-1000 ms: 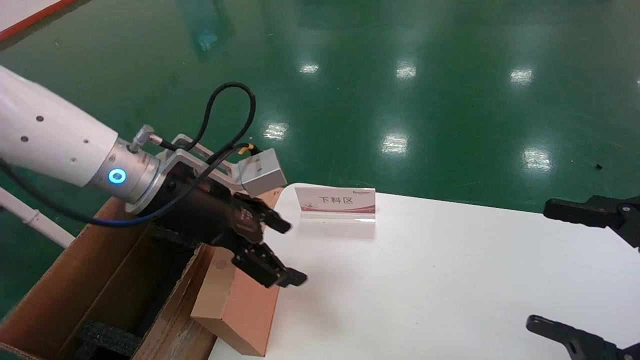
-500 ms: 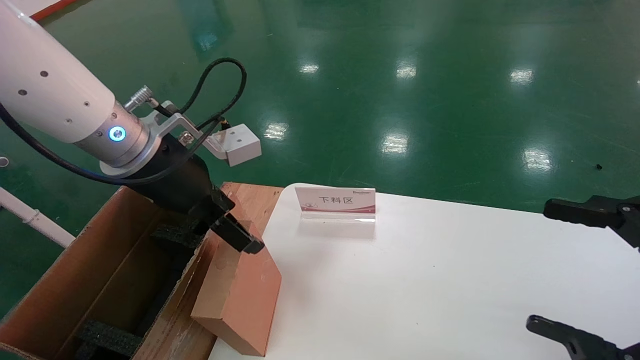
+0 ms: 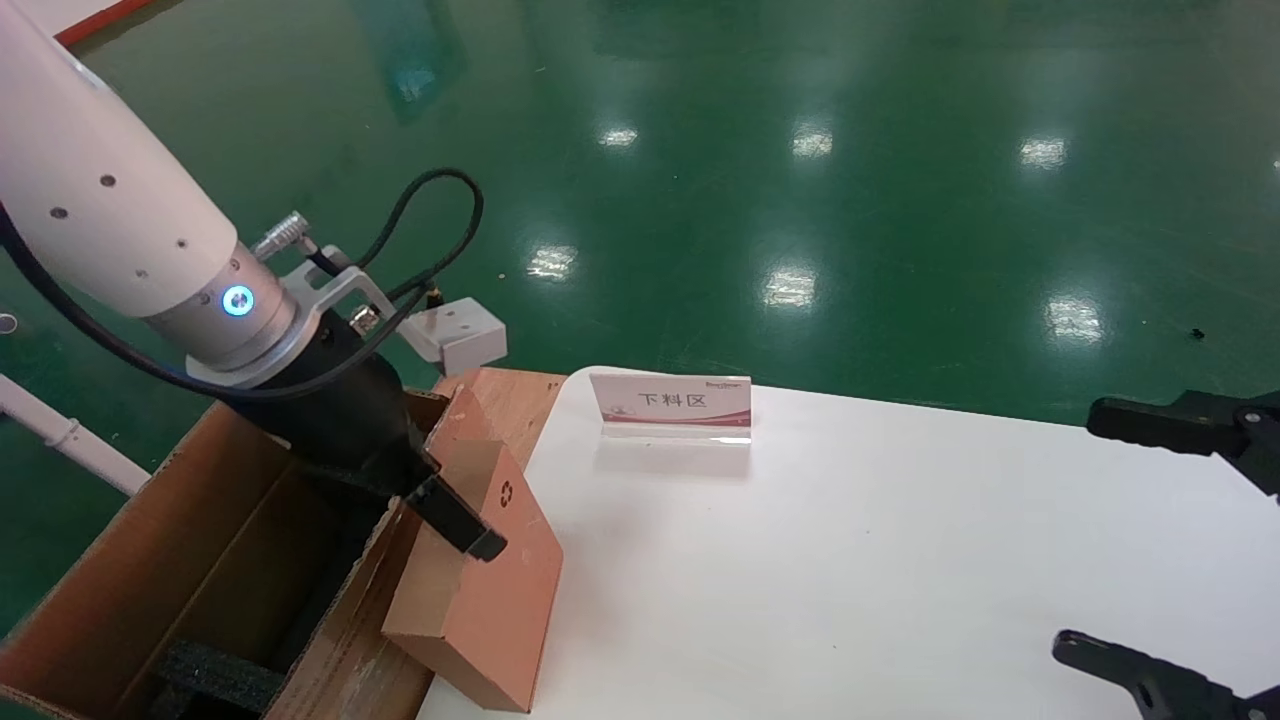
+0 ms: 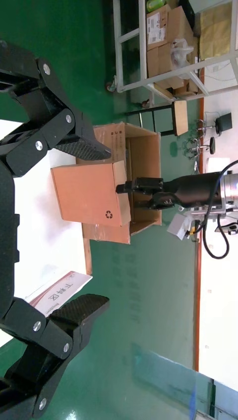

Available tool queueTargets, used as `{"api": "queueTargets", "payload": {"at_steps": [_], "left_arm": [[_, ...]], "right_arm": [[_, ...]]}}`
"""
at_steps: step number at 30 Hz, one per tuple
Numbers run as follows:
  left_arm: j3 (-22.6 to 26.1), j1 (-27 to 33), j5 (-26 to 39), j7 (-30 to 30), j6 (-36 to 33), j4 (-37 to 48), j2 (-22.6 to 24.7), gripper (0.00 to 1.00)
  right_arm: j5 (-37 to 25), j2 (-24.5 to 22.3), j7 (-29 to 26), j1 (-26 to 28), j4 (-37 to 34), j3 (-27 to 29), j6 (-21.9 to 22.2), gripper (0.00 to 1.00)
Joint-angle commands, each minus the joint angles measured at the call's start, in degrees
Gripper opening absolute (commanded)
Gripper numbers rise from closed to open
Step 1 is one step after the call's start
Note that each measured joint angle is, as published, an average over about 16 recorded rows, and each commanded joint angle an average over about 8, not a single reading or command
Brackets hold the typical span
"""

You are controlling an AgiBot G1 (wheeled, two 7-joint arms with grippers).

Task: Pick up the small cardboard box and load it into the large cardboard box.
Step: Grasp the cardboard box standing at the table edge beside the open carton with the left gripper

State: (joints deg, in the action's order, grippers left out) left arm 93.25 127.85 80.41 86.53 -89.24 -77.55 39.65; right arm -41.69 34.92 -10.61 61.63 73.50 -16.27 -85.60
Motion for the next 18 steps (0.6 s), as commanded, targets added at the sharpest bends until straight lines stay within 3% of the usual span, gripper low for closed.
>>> {"api": "queueTargets", "payload": {"at_steps": [1,18], "left_arm": [[1.28,0.3,-0.49,0.42,0.26,-0.02,-0.1,1.0],[6.25,0.17,-1.42,1.49,1.66,-0.17,-0.59,1.0]], "right_arm": [[0.01,0.0,0.0,0.0,0.0,-0.01,0.0,1.0],[0.05,-0.03,0.04,0.02,0.0,-0.08,0.03,1.0]]}}
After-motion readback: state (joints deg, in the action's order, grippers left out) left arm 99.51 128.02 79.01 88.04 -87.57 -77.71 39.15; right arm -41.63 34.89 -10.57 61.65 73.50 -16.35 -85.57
